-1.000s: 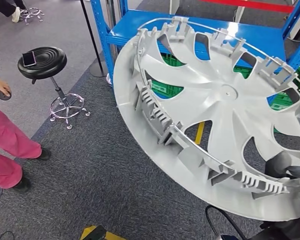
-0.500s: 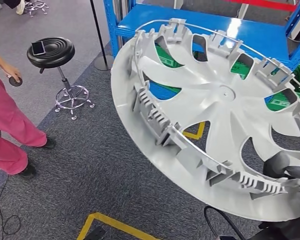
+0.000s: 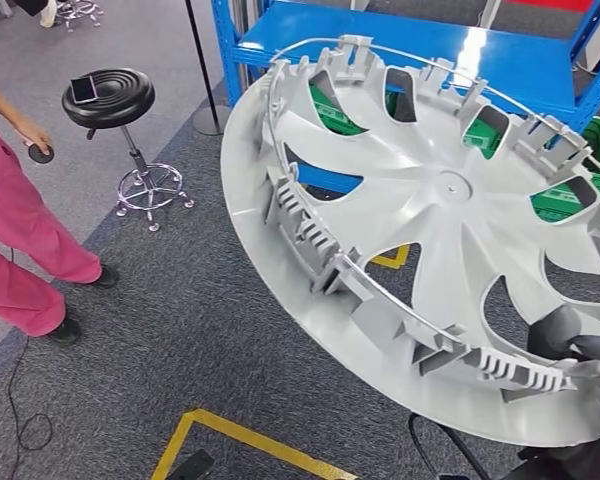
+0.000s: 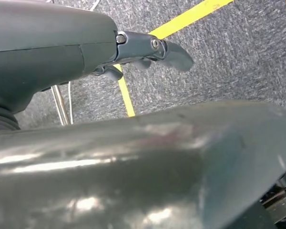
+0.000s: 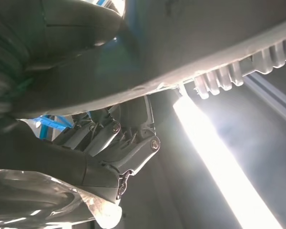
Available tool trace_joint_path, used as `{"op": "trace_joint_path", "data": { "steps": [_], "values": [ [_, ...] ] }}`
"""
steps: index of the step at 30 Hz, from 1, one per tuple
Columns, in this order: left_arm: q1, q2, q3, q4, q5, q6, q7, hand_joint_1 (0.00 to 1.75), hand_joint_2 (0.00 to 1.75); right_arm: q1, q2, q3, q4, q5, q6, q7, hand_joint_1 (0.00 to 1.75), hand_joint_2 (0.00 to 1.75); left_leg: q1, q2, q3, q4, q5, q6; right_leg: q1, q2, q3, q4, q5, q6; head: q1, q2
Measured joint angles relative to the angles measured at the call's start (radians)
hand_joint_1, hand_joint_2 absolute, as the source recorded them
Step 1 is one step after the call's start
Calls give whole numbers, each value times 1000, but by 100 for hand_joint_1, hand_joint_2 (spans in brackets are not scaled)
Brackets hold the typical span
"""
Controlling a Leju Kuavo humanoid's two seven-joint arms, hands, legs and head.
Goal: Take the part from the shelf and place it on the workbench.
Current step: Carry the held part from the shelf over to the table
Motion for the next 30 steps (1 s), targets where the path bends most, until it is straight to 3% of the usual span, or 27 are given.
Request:
{"op": "trace_joint_path", "data": {
  "steps": [1, 4, 5, 6, 7, 9, 11, 14, 16, 19, 20, 21, 22, 24, 26, 30],
  "values": [
    [0, 0, 0, 0, 0, 0, 0, 0, 0, 0, 0, 0, 0, 0, 0, 0, 175, 175, 1, 0, -14, 35, -26, -6, -3, -2, -1, -5, 3, -6, -1, 0],
    [2, 1, 0, 0, 0, 0, 0, 0, 0, 1, 0, 0, 0, 0, 0, 0, 175, 175, 11, 0, -86, 223, -124, -22, -2, -6, -15, -1, 10, -15, -3, 0],
    [4, 1, 0, 0, 0, 0, 0, 0, 0, 1, 0, 0, 1, 0, 0, 0, 175, 175, 15, 0, -98, 263, -134, -26, -2, -6, -19, 2, 11, -16, -3, 0],
    [4, 1, 0, 0, 0, 0, 1, 0, 0, 1, 0, 0, 1, 0, 0, -1, 175, 175, 18, 0, -94, 265, -122, -29, -2, -6, -23, 6, 12, -15, -3, 0],
    [5, 1, 0, 0, 0, 0, 1, 0, 0, 1, 0, 0, 1, 0, 0, -1, 175, 175, 20, 0, -72, 229, -95, -31, -3, -6, -26, 10, 12, -14, -3, 0],
    [4, 2, 0, 0, 0, -1, 2, 0, 0, 1, 0, 0, 1, 0, 0, -6, 175, 175, 23, 0, -1, 98, -36, -30, -2, -6, -34, 22, 11, -10, -3, 0],
    [2, 4, 0, 0, 0, -2, 2, 0, 0, 0, 0, 2, 1, 0, 0, -10, 175, 175, 20, 0, 41, 13, -17, -23, -1, -6, -43, 30, 12, 0, -3, 0],
    [2, 6, 0, 0, -1, -5, 2, 0, 0, 0, 0, 5, 2, 0, 0, -19, 175, 175, 19, 0, 35, -6, -15, -4, -2, -5, -56, 35, 17, 18, -2, 0],
    [1, 8, 0, 0, -2, -7, 2, 0, 0, 0, 0, 6, 2, 0, 0, -27, 175, 175, 22, 0, 31, -14, -6, 12, -3, -3, -79, 74, -14, 27, 0, 0],
    [1, 12, 0, 0, -6, -10, 4, 0, 0, 3, 0, 7, 5, -1, 0, -39, 175, 175, 21, 1, 18, -16, 4, 23, -6, 1, -160, 258, -110, 37, 3, 0],
    [2, 12, 0, 0, -8, -11, 5, 0, 0, 5, 0, 7, 7, -2, 0, -42, 175, 175, 20, 1, 14, -16, 7, 24, -7, 1, -179, 305, -124, 39, 3, 0],
    [3, 13, 0, 0, -8, -11, 6, 0, 0, 7, 0, 8, 8, -2, 0, -45, 175, 175, 20, 1, 11, -16, 10, 23, -8, 1, -180, 315, -119, 41, 3, 0],
    [3, 13, 0, 0, -9, -11, 6, 0, 0, 8, 1, 8, 9, -2, 0, -49, 175, 175, 20, 0, 10, -15, 11, 22, -9, 1, -160, 283, -95, 41, 3, 0],
    [3, 14, 0, 0, -9, -10, 6, 0, 0, 9, 1, 8, 9, -2, 0, -53, 175, 175, 20, -1, 8, -13, 14, 18, -12, 1, -83, 147, -35, 41, 4, 0],
    [2, 15, 0, 0, -9, -10, 6, 0, 0, 9, 2, 8, 9, -2, 0, -55, 175, 175, 15, -2, 0, -5, 15, 12, -13, 4, -30, 45, -9, 37, 3, 0],
    [2, 20, 0, 0, -9, -10, 6, 0, 0, 13, 7, 8, 10, -1, 0, -57, 175, 175, 11, -2, -13, 0, 23, 22, -10, 6, -28, 27, -7, 33, 2, 0]
  ]
}}
